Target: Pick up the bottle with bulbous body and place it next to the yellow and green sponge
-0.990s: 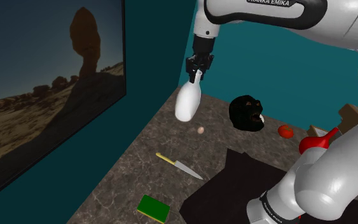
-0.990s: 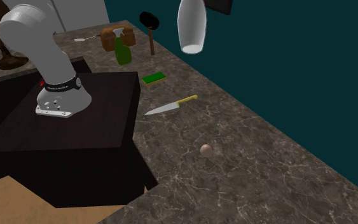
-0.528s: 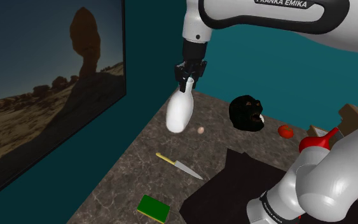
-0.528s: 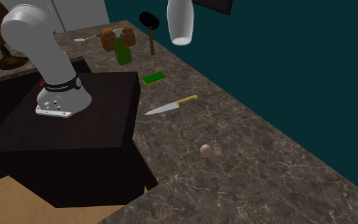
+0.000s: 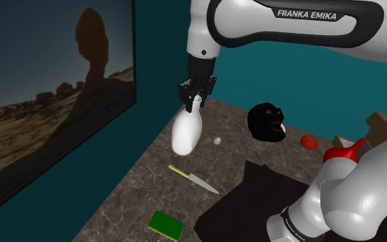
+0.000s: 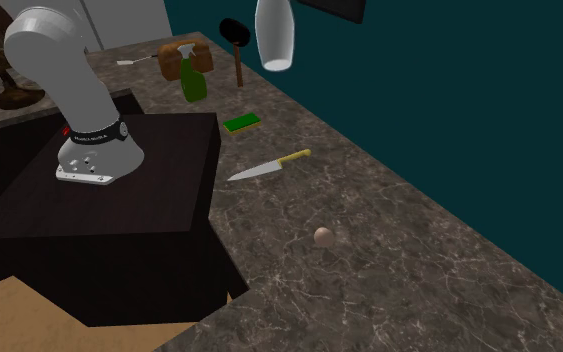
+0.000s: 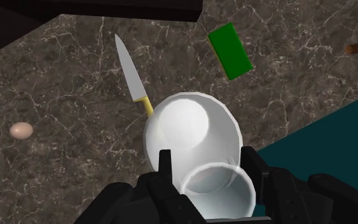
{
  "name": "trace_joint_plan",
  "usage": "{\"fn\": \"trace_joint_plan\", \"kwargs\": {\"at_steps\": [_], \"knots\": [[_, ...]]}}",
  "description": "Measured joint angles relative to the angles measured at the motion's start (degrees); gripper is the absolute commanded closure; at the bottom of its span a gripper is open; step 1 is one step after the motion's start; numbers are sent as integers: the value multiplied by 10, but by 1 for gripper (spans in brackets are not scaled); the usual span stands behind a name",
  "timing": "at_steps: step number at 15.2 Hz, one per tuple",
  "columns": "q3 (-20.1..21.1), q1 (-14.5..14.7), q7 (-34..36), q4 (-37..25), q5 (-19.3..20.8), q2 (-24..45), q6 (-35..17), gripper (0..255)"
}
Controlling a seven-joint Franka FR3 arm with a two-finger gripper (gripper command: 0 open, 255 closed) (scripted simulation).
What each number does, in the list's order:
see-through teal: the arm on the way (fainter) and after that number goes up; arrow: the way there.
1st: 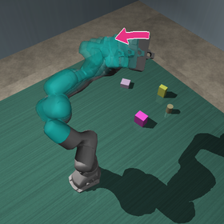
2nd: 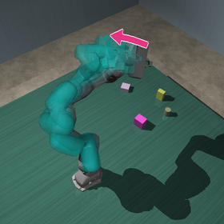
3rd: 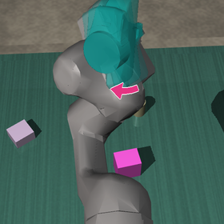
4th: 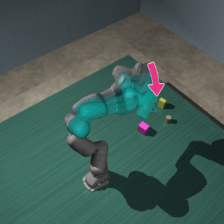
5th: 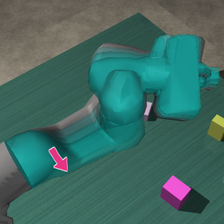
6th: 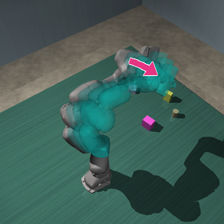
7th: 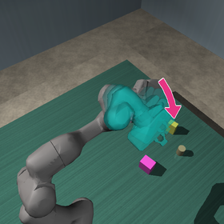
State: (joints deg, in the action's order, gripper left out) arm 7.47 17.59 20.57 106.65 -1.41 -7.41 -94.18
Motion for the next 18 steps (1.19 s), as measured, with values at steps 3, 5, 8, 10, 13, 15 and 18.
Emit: {"fn": "trace_joint_plan", "kwargs": {"at_steps": [3,5,8,10,13,15,18], "knots": [[0,0,0,23,0,0,-23,255],[1,0,0,37,0,0,-37,255],[1,0,0,61,0,0,-61,255],[1,1,0,73,0,2,-74,255],[2,1,0,94,0,5,-99,255],[2,1,0,108,0,6,-114,255],[1,0,-1,124,1,13,-137,255]]}}
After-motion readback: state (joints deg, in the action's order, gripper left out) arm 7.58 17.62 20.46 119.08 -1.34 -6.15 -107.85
